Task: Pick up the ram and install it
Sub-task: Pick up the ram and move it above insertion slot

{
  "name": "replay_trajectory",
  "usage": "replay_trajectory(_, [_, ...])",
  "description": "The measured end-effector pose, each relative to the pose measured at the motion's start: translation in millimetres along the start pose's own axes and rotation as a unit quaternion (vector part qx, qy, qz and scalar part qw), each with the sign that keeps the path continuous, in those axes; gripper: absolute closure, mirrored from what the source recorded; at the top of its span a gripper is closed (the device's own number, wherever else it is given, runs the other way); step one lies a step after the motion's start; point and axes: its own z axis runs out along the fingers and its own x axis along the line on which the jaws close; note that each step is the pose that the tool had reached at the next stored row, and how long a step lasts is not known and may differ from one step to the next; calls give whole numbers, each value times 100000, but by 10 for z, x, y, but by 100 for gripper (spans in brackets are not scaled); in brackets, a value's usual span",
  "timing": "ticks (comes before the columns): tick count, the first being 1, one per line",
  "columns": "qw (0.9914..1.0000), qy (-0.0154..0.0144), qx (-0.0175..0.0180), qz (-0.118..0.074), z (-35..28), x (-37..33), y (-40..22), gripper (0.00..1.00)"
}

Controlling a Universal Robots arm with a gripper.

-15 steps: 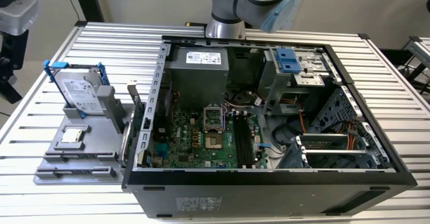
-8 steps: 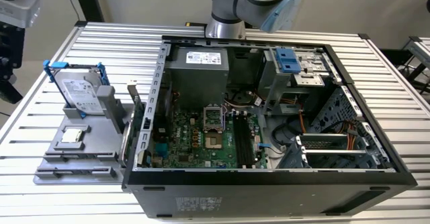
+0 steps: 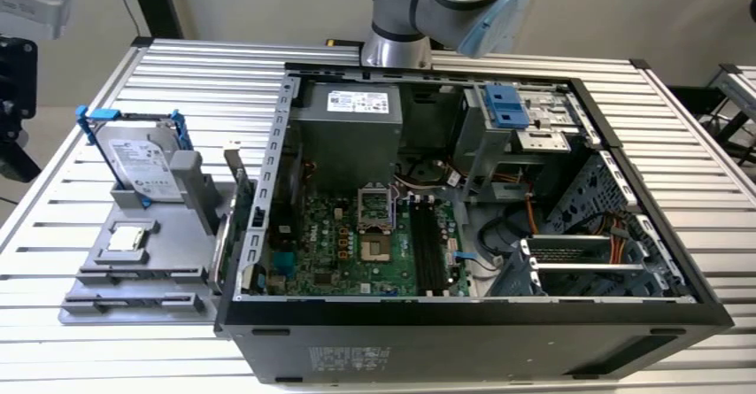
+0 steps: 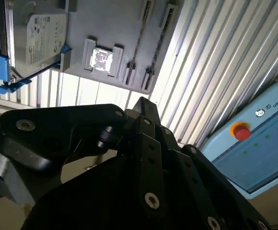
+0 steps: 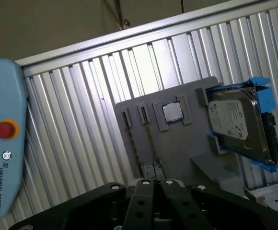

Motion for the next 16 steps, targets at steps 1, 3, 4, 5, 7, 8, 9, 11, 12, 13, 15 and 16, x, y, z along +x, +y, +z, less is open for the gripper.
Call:
replay_trajectory(1, [99996,9,-15,-871,1,0,0,100])
replay_trajectory(3, [99966,29,-47,-2595,4,0,0,100])
replay_trajectory(4, [99940,40,-62,-3463,5,0,0,100])
replay_trajectory(5, [99905,48,-70,-4358,5,0,0,100])
replay_trajectory(7, [99815,69,-51,-6087,6,0,0,100])
replay_trajectory(8, [99760,83,-41,-6922,6,0,-1,100])
replay_trajectory(9, [99700,98,-38,-7745,6,0,-1,100])
replay_trajectory(11, [99570,118,-52,-9258,7,0,-2,100])
replay_trajectory(12, [99505,131,-71,-9938,7,-1,-5,100])
replay_trajectory(13, [99440,140,-90,-10568,7,-2,-8,100])
replay_trajectory(15, [99294,152,-119,-11861,9,-4,-14,100])
replay_trajectory(16, [99215,160,-135,-12503,9,-4,-17,100])
